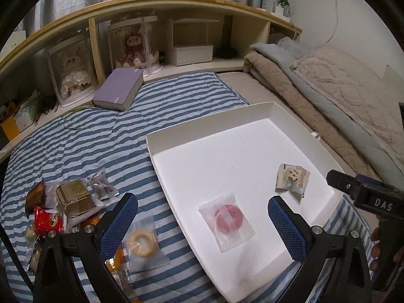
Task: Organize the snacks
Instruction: 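Move both grippers back toward the snack pile, then grasp the second pink donut packet with the left gripper while the right grasps the orange bar, then carry both packets into the white box and open both grippers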
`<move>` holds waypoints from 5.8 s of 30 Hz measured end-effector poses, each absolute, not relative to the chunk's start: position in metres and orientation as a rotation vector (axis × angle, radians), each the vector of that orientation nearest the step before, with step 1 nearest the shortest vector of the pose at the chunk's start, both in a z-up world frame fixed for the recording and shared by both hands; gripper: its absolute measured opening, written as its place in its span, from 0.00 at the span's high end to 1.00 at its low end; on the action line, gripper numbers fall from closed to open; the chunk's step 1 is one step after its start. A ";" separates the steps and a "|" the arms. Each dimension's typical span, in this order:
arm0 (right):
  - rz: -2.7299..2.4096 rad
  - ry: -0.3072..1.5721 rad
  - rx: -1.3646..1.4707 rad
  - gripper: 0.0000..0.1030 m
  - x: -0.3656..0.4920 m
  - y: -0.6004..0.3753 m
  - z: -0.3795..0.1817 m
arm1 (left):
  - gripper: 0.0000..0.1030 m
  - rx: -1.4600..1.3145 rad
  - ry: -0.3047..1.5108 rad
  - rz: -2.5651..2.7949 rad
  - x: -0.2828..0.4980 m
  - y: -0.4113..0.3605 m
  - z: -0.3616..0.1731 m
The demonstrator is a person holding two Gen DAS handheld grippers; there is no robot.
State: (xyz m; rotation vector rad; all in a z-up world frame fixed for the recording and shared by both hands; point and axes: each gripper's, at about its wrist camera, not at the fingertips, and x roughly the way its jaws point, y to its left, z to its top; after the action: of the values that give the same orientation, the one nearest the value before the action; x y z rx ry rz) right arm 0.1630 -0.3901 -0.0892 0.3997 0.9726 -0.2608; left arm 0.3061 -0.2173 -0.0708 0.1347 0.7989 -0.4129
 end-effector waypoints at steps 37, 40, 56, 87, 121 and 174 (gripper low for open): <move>0.224 0.977 0.344 0.06 0.166 -0.191 -0.060 | 0.07 -0.243 0.888 -0.001 0.151 0.025 -0.019; 0.308 1.027 0.366 0.10 0.171 -0.165 -0.075 | 0.16 -0.393 0.943 0.025 0.137 0.045 -0.038; 0.406 1.229 0.340 0.51 0.199 -0.096 -0.162 | 0.33 -0.814 1.043 -0.023 0.125 0.083 -0.085; 0.433 1.267 0.218 0.57 0.148 -0.136 -0.133 | 0.38 -0.221 1.200 0.115 0.199 -0.042 -0.118; 0.437 0.938 0.209 0.63 0.150 -0.163 -0.052 | 0.56 -0.234 0.827 0.013 0.144 -0.018 0.004; 0.060 1.078 0.445 0.60 0.233 -0.342 -0.139 | 0.25 -0.078 0.963 -0.350 0.391 -0.232 -0.088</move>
State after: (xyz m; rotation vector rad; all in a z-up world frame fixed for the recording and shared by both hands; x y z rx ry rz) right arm 0.2334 -0.3418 -0.1388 0.4453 1.0781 0.0597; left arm 0.3913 -0.2317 -0.0884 -0.0783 0.9629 -0.3498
